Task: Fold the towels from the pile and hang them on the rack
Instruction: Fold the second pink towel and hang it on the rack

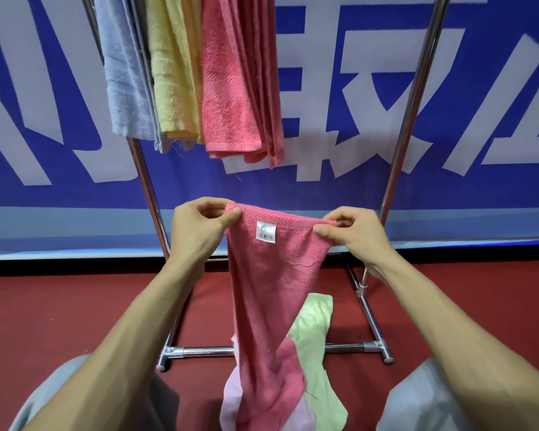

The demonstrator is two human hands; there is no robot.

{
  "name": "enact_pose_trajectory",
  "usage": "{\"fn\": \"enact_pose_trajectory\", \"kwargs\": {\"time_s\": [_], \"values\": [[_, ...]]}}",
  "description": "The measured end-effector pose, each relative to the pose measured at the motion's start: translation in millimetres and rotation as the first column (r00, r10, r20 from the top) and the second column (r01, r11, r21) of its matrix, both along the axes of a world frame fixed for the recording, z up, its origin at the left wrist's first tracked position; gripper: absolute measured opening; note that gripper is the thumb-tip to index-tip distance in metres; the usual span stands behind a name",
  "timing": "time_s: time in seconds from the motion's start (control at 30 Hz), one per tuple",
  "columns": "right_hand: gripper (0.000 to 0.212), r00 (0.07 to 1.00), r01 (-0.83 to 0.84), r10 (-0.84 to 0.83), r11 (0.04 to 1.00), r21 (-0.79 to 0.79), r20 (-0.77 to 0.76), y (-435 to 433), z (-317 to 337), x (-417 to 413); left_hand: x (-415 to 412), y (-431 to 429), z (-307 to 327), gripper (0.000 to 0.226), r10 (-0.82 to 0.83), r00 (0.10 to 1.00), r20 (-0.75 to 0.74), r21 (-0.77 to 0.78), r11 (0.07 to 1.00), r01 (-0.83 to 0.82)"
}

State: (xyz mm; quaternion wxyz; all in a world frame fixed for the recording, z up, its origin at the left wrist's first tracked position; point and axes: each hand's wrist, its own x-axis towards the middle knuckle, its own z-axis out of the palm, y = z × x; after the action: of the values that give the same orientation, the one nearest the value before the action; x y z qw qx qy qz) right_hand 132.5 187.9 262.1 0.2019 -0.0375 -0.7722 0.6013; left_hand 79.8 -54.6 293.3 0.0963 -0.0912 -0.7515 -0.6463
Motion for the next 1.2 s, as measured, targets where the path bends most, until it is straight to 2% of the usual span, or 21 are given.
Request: {"fn": "enact_pose_trajectory", "kwargs": {"time_s": [0.17,0.3,0.57,0.7,0.87,0.93,1.1,1.2], "values": [[0.012,0.995,0.084,-0.096,0.964,-0.254,-0.033,-3.8,1.8,-2.2,-0.4,1.8,-1.2,0.008,0.037,0.999,-0.005,0.015,0.999,-0.037],[0.012,0.989,0.119,-0.141,0.93,-0.347,-0.04,-2.3,3.5,-2.4,-1.2,4.3,-3.3,0.009,0.022,1.0,-0.001,0.008,1.0,-0.022],[0.016,0.984,0.157,-0.166,0.978,-0.137,-0.057,-1.7,18.9,-0.4,-0.9,2.7,0.4,0.005,-0.022,1.0,-0.006,0.013,1.0,0.022],[0.025,0.967,0.213,-0.223,0.974,-0.082,-0.127,-7.5,47.6,-6.5,-3.2,3.0,22.0,0.008,-0.059,0.997,-0.048,0.018,0.998,0.06],[0.013,0.929,0.287,-0.313,0.946,-0.149,-0.198,-15.0,106.9,-11.4,-12.1,-10.1,78.1,0.011,-0.093,0.986,-0.14,0.019,0.995,0.097],[0.016,0.902,0.322,-0.358,0.93,-0.178,-0.242,-19.2,134.8,-11.3,-13.7,-14.7,103.7,0.011,-0.118,0.978,-0.174,0.004,0.993,0.121],[0.011,0.808,0.389,-0.393,0.915,-0.104,-0.439,-36.5,205.5,0.5,-3.5,-17.5,175.1,0.015,-0.099,0.954,-0.282,-0.029,0.995,0.094],[0.013,0.745,0.399,-0.389,0.911,-0.105,-0.543,-44.8,247.5,8.8,4.1,-18.0,218.0,0.009,-0.065,0.9,-0.43,-0.066,0.997,0.041]]}}
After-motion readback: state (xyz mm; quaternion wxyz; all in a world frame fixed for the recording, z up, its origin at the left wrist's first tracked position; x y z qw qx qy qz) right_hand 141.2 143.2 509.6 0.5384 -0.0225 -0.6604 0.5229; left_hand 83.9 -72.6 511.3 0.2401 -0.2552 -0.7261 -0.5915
